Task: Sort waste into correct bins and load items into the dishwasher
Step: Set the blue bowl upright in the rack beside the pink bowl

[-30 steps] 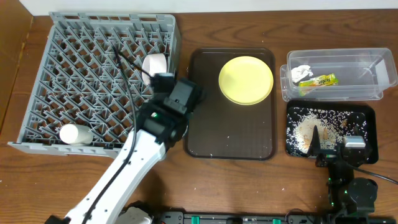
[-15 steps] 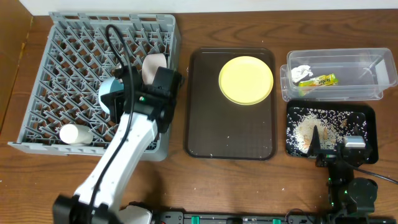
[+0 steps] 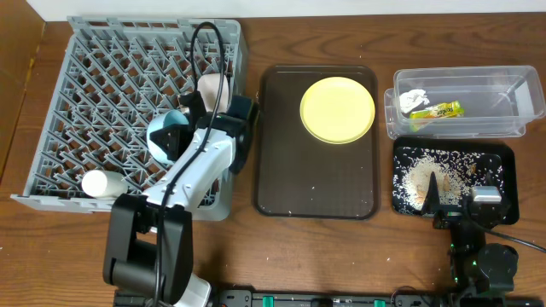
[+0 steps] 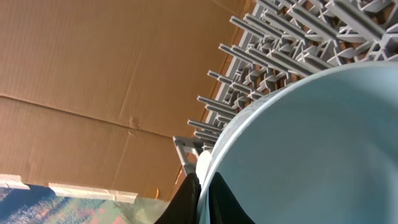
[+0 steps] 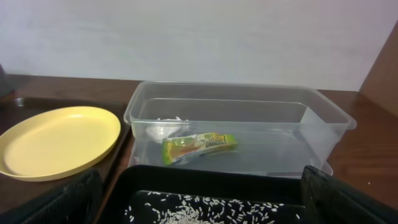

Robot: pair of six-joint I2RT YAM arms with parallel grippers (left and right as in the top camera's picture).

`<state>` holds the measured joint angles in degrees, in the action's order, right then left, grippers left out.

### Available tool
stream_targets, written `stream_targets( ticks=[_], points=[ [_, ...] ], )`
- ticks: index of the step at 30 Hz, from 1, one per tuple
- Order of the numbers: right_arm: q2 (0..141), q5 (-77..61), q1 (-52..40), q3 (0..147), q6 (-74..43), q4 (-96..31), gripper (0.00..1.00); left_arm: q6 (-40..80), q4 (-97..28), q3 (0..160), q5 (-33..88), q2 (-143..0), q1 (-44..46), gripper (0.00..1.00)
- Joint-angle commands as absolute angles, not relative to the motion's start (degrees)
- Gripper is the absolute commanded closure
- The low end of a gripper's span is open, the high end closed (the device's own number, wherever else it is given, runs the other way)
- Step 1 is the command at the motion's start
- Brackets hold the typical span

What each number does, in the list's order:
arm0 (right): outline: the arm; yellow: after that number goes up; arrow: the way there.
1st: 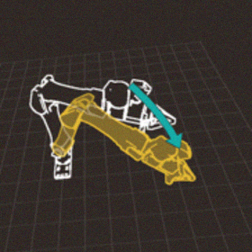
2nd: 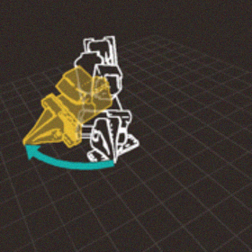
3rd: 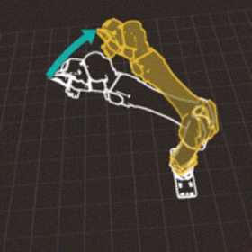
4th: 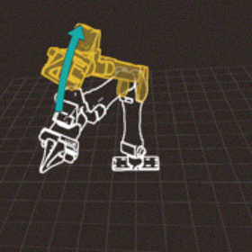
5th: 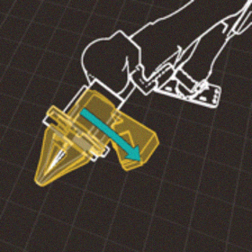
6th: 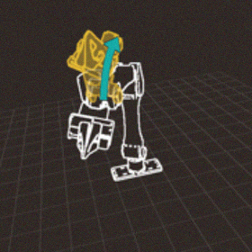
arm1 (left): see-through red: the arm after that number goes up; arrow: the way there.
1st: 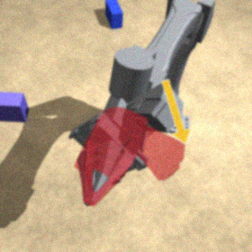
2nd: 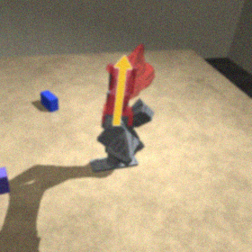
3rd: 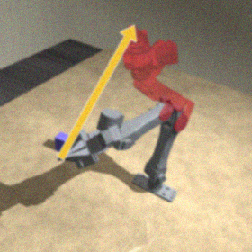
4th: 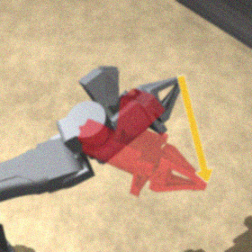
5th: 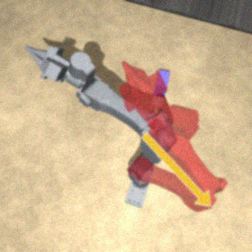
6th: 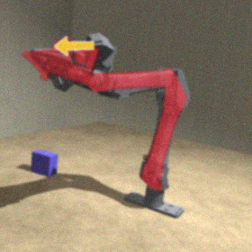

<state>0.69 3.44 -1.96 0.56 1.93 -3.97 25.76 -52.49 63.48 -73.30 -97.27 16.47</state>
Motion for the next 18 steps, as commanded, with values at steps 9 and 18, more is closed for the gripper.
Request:
stream_targets(
  ticks=[9,18],
  points=[
    [0.43,3.38,-1.15,0.32,1.34,-3.97,0.01,27.11,-52.71,63.0,-70.98,-98.7,21.37,0.92],
    [0.43,3.38,-1.15,0.32,1.34,-3.97,0.01,26.83,-53.91,63.05,-61.87,-97.41,23.97,0.56]
  ],
)
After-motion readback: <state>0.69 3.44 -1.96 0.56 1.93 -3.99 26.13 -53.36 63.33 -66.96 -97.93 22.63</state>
